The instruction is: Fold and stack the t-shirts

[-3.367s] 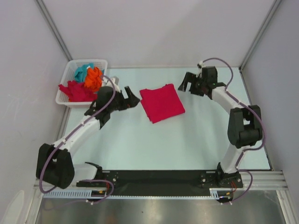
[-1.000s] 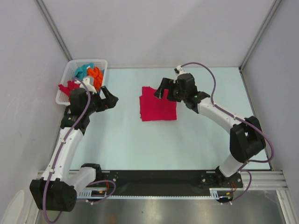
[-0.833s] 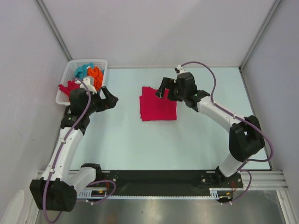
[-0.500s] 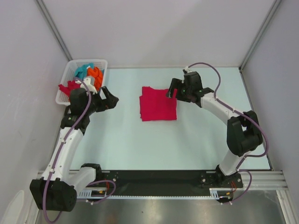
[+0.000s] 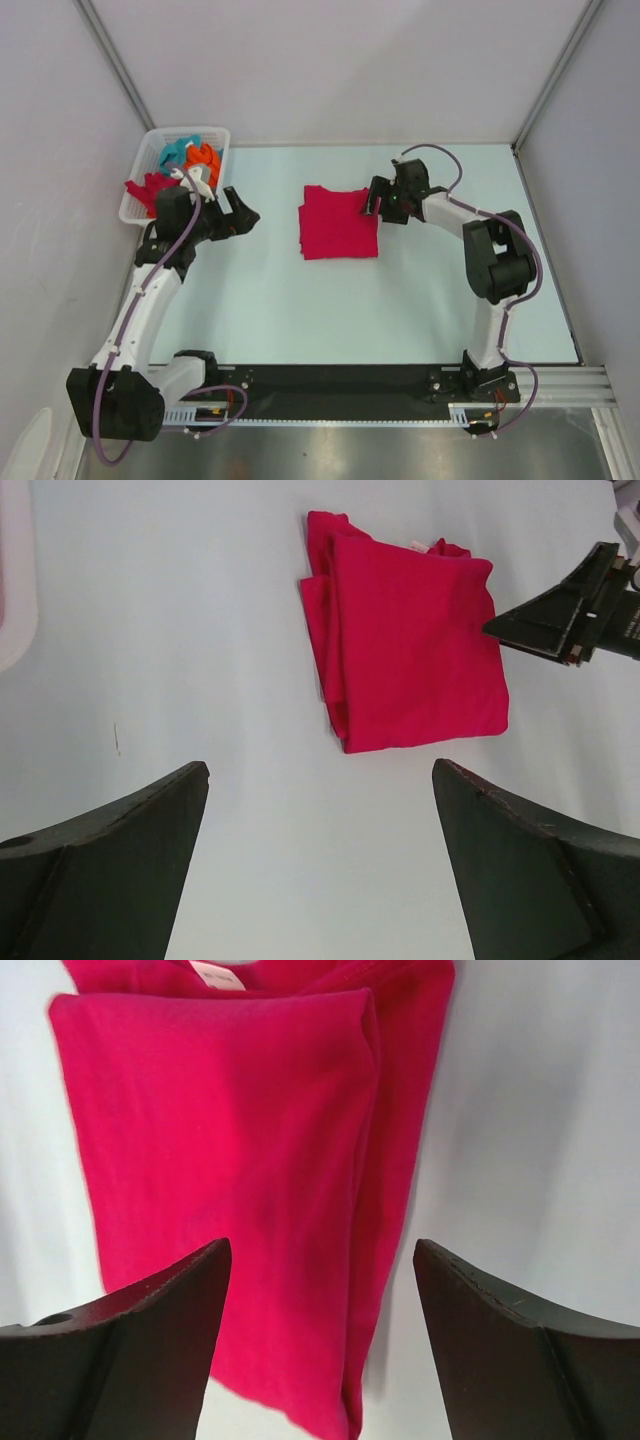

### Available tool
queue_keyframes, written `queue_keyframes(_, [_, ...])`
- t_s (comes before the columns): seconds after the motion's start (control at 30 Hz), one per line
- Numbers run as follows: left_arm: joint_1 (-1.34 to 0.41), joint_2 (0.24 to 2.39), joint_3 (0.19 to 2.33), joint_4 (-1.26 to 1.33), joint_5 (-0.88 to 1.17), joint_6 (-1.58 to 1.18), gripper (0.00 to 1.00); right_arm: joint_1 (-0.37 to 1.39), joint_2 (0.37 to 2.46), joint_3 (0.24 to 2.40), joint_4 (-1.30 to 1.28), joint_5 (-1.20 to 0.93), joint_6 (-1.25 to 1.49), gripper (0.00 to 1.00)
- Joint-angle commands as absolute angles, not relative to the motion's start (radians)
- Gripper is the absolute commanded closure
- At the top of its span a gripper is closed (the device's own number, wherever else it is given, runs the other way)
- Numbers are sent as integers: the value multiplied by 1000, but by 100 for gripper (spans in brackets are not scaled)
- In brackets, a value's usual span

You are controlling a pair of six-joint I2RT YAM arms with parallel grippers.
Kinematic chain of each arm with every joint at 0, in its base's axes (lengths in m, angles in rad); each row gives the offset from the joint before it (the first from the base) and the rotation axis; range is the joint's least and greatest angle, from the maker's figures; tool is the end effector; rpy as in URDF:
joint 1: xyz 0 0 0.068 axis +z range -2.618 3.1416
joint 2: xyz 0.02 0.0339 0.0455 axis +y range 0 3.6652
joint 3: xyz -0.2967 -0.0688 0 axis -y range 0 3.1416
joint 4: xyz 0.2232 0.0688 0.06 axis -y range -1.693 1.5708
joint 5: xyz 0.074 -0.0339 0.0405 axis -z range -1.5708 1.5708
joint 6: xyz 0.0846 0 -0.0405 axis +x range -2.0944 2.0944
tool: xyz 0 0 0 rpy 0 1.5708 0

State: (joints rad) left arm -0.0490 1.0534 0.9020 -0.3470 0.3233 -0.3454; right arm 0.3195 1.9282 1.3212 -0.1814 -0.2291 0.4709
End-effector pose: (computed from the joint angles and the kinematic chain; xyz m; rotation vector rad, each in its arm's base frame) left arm 0.2368 -0.0385 0.3233 -0.1078 2.0886 -0.5752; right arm 0.4227 0.1601 0.2025 0.0687 2.4288 0.6431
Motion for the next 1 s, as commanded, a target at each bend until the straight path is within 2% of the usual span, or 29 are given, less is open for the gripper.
queue_keyframes(0.0, [-43, 1063, 913, -327, 371, -321, 0, 351, 1994, 1426, -201, -170, 408, 21])
queue_keyframes(0.37, [-43, 1039, 911, -330, 373, -316, 0, 351, 2068, 1479, -225, -134, 400, 35])
queue_keyframes(0.47, [-43, 1034, 911, -328, 379, -314, 0, 351, 2068, 1489, -255, -111, 399, 31])
queue_keyframes(0.53, [-43, 1032, 911, -328, 394, -318, 0, 353, 2057, 1493, -265, -100, 394, 23])
queue_keyframes(0.6, [-43, 1032, 910, -328, 400, -319, 0, 353, 2046, 1491, -268, -83, 393, 20])
queue_keyframes(0.97, [-43, 1025, 907, -330, 399, -313, 0, 359, 2134, 1574, -282, -92, 388, 22])
